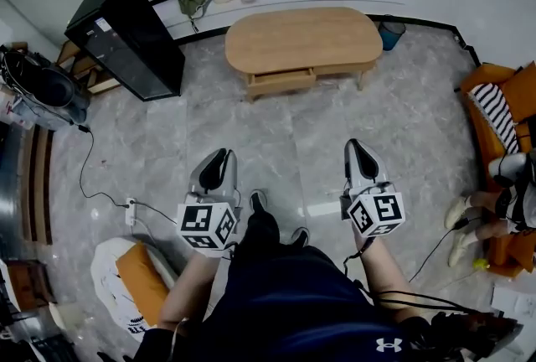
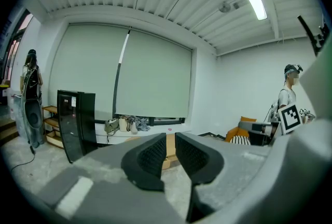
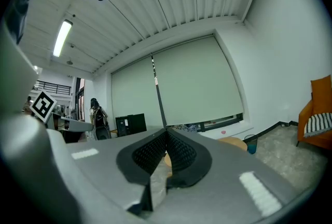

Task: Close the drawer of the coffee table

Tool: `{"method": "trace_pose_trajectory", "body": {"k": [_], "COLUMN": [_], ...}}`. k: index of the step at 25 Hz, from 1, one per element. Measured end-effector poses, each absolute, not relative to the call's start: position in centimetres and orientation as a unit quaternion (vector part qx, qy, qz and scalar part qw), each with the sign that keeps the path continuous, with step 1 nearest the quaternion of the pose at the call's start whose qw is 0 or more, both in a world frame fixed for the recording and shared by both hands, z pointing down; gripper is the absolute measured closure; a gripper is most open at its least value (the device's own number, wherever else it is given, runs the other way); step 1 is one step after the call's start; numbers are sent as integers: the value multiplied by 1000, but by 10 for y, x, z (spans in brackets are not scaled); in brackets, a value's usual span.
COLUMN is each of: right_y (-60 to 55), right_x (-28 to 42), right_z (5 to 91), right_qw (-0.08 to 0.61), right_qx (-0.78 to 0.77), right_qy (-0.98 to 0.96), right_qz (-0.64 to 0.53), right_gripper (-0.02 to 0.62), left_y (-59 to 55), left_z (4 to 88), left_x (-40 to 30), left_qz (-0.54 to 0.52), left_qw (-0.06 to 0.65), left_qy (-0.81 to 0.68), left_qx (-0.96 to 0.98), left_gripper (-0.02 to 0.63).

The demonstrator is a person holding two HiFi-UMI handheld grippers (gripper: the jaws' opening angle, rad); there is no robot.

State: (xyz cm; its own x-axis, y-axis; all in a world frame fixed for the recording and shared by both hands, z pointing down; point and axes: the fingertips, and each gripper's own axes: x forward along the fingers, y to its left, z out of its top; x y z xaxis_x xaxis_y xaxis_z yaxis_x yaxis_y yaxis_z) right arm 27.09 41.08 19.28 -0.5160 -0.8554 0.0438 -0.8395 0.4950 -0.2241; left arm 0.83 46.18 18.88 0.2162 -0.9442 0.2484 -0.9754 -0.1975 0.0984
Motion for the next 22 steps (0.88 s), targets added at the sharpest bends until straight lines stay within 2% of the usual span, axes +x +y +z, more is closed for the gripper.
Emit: {"method": "trace_pose_trajectory", "body": {"k": [8, 22], "right_y": [360, 248], "right_x": [263, 174], "right_z": [200, 200], "right_qw": [27, 7], "right_qx": [-528, -571], "right_qy": [842, 814], "right_qz": [-106, -104], "right_gripper": [594, 594], "left_y": [400, 254], "left_z": [203, 213], "left_x": [-18, -119], "left_qz": [56, 55], "left_qw": [126, 139], "left_qy": [-605, -571], "left_qx": [784, 808], "left_gripper": [546, 546]}}
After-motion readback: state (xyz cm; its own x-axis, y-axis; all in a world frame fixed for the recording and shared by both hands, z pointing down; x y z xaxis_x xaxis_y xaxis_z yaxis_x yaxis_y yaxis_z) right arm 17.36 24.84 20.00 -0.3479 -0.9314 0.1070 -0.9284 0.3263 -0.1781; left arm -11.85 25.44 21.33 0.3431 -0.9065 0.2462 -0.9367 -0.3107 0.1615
